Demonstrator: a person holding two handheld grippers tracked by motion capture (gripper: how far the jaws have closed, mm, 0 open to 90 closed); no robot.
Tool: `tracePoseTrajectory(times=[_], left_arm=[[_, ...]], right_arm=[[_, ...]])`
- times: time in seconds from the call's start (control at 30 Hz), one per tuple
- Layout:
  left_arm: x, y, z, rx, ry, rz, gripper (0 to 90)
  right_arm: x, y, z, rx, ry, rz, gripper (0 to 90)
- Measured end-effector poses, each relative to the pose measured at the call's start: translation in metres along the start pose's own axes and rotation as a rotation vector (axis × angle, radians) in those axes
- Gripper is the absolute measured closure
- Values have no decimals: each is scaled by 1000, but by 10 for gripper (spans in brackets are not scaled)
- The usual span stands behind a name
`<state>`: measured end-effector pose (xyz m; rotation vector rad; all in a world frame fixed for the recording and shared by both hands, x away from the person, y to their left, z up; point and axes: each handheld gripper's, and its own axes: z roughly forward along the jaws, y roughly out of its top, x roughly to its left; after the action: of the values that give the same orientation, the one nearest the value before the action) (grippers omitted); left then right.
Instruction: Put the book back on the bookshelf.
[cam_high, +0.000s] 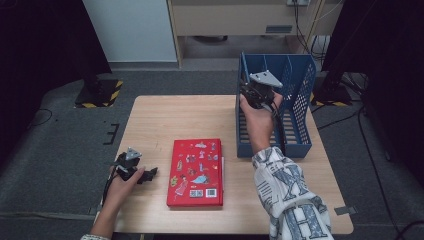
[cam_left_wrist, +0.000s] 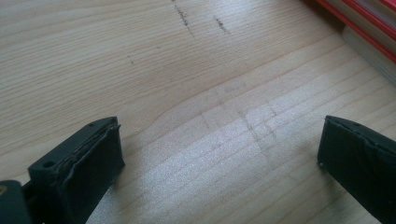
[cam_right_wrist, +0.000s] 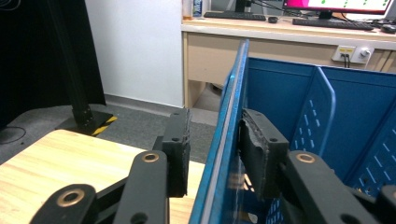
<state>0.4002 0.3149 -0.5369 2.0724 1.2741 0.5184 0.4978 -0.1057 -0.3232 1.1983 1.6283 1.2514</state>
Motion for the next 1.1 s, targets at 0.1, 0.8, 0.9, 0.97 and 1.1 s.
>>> tracePoseTrajectory(times=[0.1, 0.8, 0.9, 0.97, 1.1], left_arm=[[0, 0, 0, 0, 0, 0, 0], [0, 0, 0, 0, 0, -1, 0], [0, 0, 0, -1, 1, -1, 0], [0, 0, 0, 3, 1, 2, 0], [0, 0, 0, 4, 2, 2, 0]], right_arm=[[3, 0, -1, 3, 15, -3, 609], [1, -5, -10, 30, 144, 37, 302], [0, -9, -13, 50, 174, 39, 205], [0, -12, -14, 77, 193, 42, 152], [1, -19, -22, 105, 223, 16, 113]])
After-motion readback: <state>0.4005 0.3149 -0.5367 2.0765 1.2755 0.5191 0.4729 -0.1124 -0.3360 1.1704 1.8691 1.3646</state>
